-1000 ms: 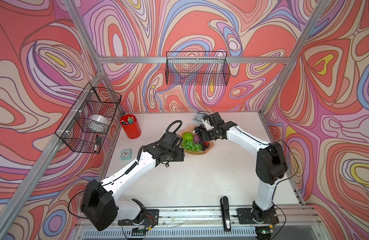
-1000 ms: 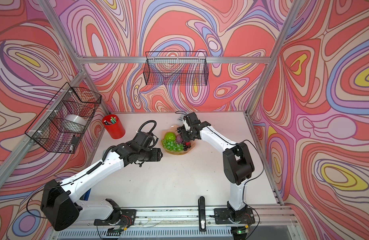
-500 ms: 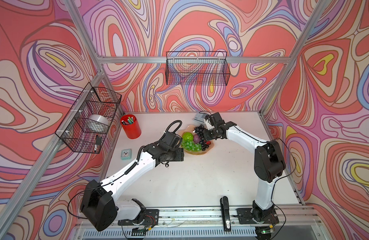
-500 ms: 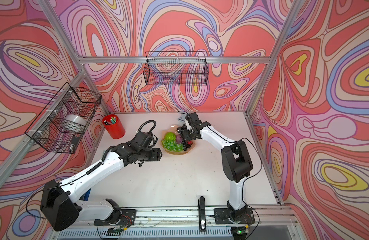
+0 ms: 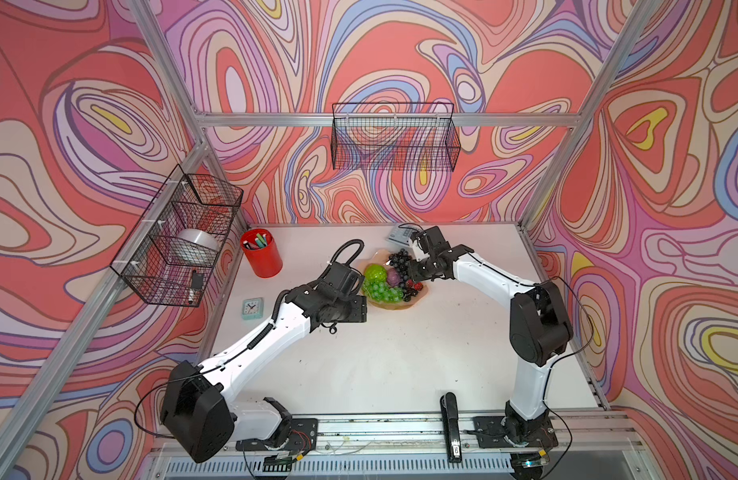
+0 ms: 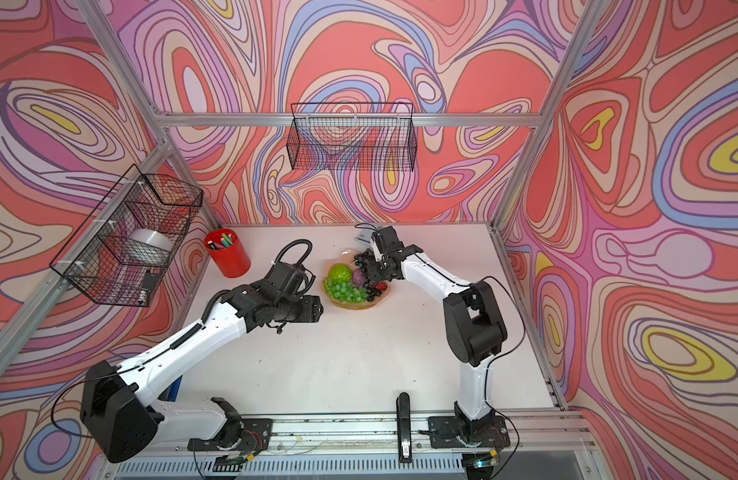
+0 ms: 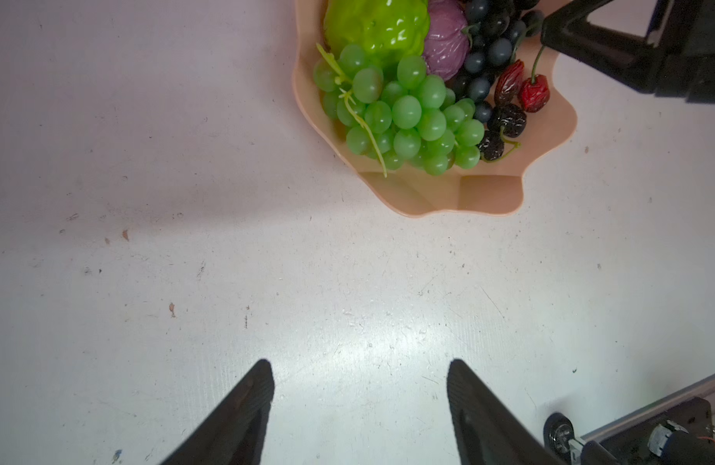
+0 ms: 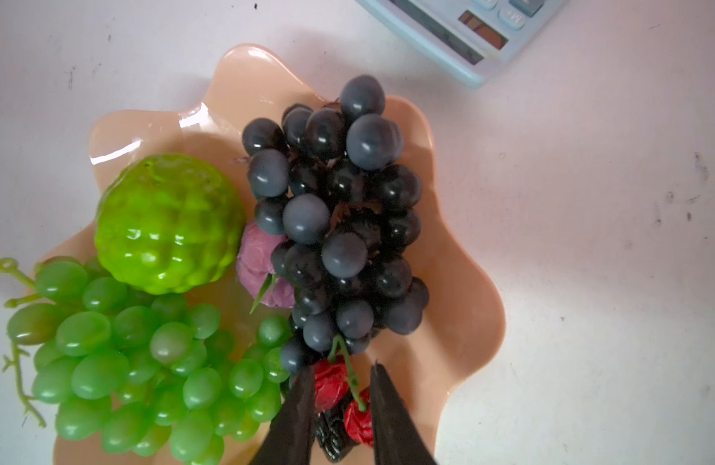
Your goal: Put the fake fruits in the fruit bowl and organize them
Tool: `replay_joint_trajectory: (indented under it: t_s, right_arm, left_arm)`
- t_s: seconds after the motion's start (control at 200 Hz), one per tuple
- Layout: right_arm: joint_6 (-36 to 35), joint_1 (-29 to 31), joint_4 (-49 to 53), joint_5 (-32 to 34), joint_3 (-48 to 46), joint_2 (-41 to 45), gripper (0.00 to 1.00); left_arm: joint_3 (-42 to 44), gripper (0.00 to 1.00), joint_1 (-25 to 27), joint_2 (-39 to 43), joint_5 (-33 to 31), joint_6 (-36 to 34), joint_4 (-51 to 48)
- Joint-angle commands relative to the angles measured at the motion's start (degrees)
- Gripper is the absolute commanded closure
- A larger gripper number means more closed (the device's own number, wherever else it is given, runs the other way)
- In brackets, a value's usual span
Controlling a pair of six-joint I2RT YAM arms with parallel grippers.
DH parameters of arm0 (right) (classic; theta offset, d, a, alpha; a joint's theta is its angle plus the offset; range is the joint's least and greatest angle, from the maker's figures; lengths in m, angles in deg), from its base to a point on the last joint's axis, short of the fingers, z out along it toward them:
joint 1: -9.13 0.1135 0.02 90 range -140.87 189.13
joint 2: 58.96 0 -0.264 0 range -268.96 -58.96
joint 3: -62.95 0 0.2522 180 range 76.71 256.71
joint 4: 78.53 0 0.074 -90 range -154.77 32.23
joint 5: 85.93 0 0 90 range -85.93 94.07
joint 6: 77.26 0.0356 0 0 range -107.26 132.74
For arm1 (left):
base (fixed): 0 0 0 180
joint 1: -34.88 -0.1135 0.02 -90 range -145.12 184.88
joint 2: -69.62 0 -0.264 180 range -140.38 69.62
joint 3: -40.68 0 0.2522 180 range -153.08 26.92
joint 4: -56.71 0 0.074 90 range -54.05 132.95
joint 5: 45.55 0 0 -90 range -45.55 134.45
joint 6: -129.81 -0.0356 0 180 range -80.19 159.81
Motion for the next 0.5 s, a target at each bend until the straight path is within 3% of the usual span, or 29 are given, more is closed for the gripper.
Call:
replay_joint_trajectory:
  t_s: [0.0,0.1,0.24,0.336,0.426,0.461,0.496]
  right_arm:
    - [-0.69,-0.30,0.56,0.75,1.15,4.15,0.68]
    - [-0.69,-0.20,1.23,0.65,1.58,6.25,0.66]
    - [-0.88,-0.24,2.55,0.96,1.38,10.58,0.58]
    - [-1.03,-0.33,2.11,5.04,-0.72,14.41,0.34]
    - [-2.13,-1.97,1.12,7.48,-2.41,17.91,0.21]
    - [-2.62,-3.01,0.76,8.30,-2.60,18.83,0.11]
    - [-3.39,-4.24,0.42,9.32,-2.63,19.31,0.09]
  left_arm:
    - [-2.01,0.26,-0.17,1.86,-2.57,-0.66,-4.25]
    - [-1.33,0.21,-0.31,2.69,-2.81,-0.02,-4.34]
    - [-1.18,0.03,-0.98,3.61,-3.58,-3.57,-5.51]
    - [-1.20,0.00,-4.77,4.50,-4.31,-4.68,-6.63]
    - [-0.33,0.00,-9.56,6.54,-1.56,-7.95,-3.56]
    - [0.38,0.00,-10.89,7.39,-1.75,-10.03,-1.67]
    - [0.77,0.00,-12.57,7.74,-2.09,-11.68,-0.37]
